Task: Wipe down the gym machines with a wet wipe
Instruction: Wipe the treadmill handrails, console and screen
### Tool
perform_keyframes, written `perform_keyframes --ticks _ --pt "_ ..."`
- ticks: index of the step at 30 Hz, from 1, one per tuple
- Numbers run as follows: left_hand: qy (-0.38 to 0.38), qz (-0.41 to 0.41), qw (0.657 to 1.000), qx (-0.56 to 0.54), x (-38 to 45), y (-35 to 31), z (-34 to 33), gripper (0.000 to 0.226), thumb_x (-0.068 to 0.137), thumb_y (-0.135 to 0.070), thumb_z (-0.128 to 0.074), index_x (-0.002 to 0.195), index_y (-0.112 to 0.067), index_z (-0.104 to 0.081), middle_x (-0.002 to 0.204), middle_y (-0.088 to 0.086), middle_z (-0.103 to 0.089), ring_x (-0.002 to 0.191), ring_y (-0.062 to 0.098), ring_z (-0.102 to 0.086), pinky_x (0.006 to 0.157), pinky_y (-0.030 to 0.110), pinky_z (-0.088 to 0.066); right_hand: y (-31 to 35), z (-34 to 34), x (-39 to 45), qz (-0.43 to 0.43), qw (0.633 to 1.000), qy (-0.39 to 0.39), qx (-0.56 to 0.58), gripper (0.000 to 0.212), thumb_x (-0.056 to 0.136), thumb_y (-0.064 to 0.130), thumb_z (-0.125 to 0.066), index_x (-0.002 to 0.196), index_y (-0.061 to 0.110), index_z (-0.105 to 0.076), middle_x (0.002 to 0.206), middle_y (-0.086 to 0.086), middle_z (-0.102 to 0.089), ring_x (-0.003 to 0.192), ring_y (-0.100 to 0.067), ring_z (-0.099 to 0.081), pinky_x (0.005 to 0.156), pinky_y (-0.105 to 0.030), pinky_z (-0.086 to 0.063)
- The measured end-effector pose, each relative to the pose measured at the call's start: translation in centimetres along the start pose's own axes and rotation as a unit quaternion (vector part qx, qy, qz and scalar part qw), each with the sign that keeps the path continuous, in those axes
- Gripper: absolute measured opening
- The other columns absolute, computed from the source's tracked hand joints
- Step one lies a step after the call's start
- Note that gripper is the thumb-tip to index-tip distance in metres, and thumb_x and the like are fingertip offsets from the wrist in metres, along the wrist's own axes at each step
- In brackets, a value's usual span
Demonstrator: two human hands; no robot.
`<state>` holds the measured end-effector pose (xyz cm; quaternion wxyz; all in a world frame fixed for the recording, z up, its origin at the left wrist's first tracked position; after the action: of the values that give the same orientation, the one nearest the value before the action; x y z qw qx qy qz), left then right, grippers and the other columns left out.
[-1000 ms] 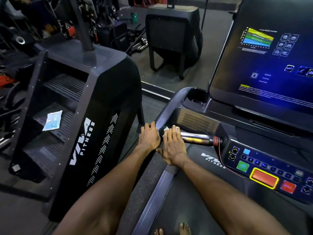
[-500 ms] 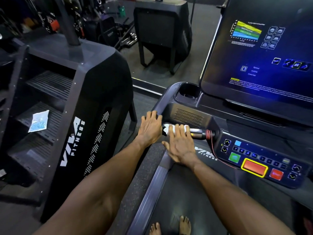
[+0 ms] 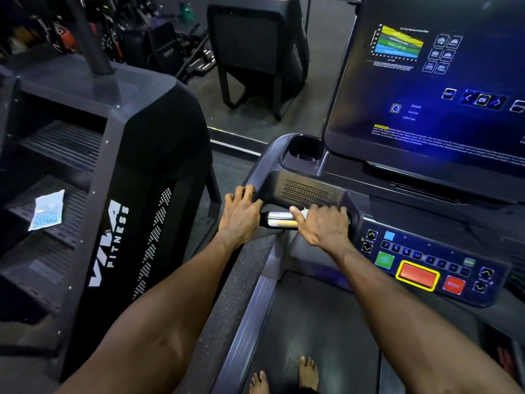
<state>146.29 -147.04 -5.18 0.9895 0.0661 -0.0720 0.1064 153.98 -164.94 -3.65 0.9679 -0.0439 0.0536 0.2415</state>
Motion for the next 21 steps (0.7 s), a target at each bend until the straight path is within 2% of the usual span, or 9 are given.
perform_keyframes --ticks 2,4,6,10,12,14,16,18,21 --pt "-0.003 -0.001 1.000 0.003 0.1 -0.1 0.0 0.020 0.089 -0.026 -0.054 0.104 -0.018 -0.063 0.132 0.010 -0.040 0.112 0.031 -0.040 0.085 0.046 -0.039 0.0 -0.8 -1.0 0.014 0.999 -0.033 -0.004 0.071 0.097 0.065 -0.021 0.109 0.011 -0.065 0.107 -0.017 -0.067 0.101 -0.035 -0.060 0.097 -0.050 -0.038" --pt "-0.005 0.000 1.000 0.009 0.2 -0.1 -0.1 0.019 0.088 -0.025 -0.055 0.103 -0.018 -0.063 0.130 0.010 -0.041 0.111 0.031 -0.040 0.084 0.046 -0.039 -0.6 -2.1 -2.6 0.040 0.995 -0.090 -0.009 0.065 0.096 0.062 -0.028 0.116 0.008 -0.059 0.105 -0.017 -0.062 0.098 -0.037 -0.056 0.102 -0.055 -0.037" --pt "-0.008 0.000 1.000 0.016 0.2 -0.2 -0.2 0.019 0.086 -0.026 -0.056 0.103 -0.017 -0.062 0.129 0.010 -0.041 0.109 0.031 -0.040 0.083 0.046 -0.039 -1.4 -2.9 -3.1 0.053 0.993 -0.106 -0.022 0.065 0.097 0.060 -0.028 0.124 0.007 -0.054 0.107 -0.015 -0.058 0.100 -0.036 -0.052 0.109 -0.056 -0.033" --pt "-0.009 0.007 1.000 0.012 0.1 -0.2 -0.1 0.019 0.086 -0.025 -0.055 0.103 -0.018 -0.062 0.130 0.010 -0.041 0.110 0.031 -0.041 0.084 0.046 -0.040 0.5 -2.2 -2.6 -0.003 0.993 -0.119 0.008 0.061 0.094 0.060 -0.033 0.112 0.007 -0.058 0.105 -0.018 -0.060 0.101 -0.037 -0.052 0.111 -0.059 -0.028" --pt "-0.011 0.015 1.000 0.003 0.0 -0.1 0.0 0.020 0.085 -0.023 -0.055 0.103 -0.018 -0.062 0.129 0.009 -0.042 0.109 0.031 -0.041 0.084 0.046 -0.040 2.9 -2.5 -2.8 0.026 0.995 -0.100 0.006 0.067 0.096 0.060 -0.033 0.124 0.003 -0.053 0.116 -0.022 -0.055 0.114 -0.040 -0.046 0.115 -0.060 -0.021" --pt "-0.009 0.017 1.000 -0.002 0.0 0.0 -0.1 0.021 0.084 -0.023 -0.057 0.104 -0.019 -0.062 0.128 0.009 -0.042 0.109 0.031 -0.041 0.084 0.046 -0.041 5.1 -3.0 -3.0 0.067 0.994 -0.087 -0.001 0.075 0.098 0.060 -0.032 0.142 0.000 -0.040 0.135 -0.027 -0.046 0.131 -0.044 -0.036 0.118 -0.060 -0.013" --pt "0.006 0.014 1.000 -0.002 0.2 0.1 -0.3 0.027 0.081 -0.028 -0.064 0.106 -0.021 -0.061 0.129 0.008 -0.041 0.109 0.030 -0.041 0.085 0.046 -0.042 7.1 -3.3 -2.7 0.111 0.991 -0.079 -0.003 0.076 0.099 0.056 -0.034 0.151 0.000 -0.028 0.149 -0.027 -0.034 0.141 -0.046 -0.024 0.120 -0.059 -0.007" --pt "0.012 0.008 1.000 0.003 0.2 0.1 -0.4 0.031 0.079 -0.036 -0.067 0.107 -0.023 -0.061 0.129 0.006 -0.040 0.109 0.029 -0.041 0.085 0.045 -0.043 8.6 -3.6 -2.3 0.163 0.983 -0.080 -0.001 0.073 0.099 0.051 -0.040 0.152 0.002 -0.027 0.152 -0.025 -0.032 0.144 -0.043 -0.023 0.120 -0.058 -0.010" --pt "0.000 -0.003 1.000 0.002 0.1 0.2 -0.1 0.030 0.081 -0.042 -0.060 0.103 -0.022 -0.060 0.128 0.007 -0.042 0.106 0.029 -0.042 0.083 0.045 -0.041 8.3 -3.6 -1.8 0.203 0.972 -0.113 0.019 0.062 0.098 0.042 -0.044 0.148 0.006 -0.037 0.145 -0.018 -0.043 0.136 -0.036 -0.036 0.119 -0.050 -0.022"
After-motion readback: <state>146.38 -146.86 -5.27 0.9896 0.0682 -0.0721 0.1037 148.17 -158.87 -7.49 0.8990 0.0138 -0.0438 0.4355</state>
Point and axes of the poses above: each hand's wrist, its own x-axis towards the middle knuckle, its own z-axis out of the back of the hand, y = z × x, the point moved 4 cm from there along x, towards the middle knuckle
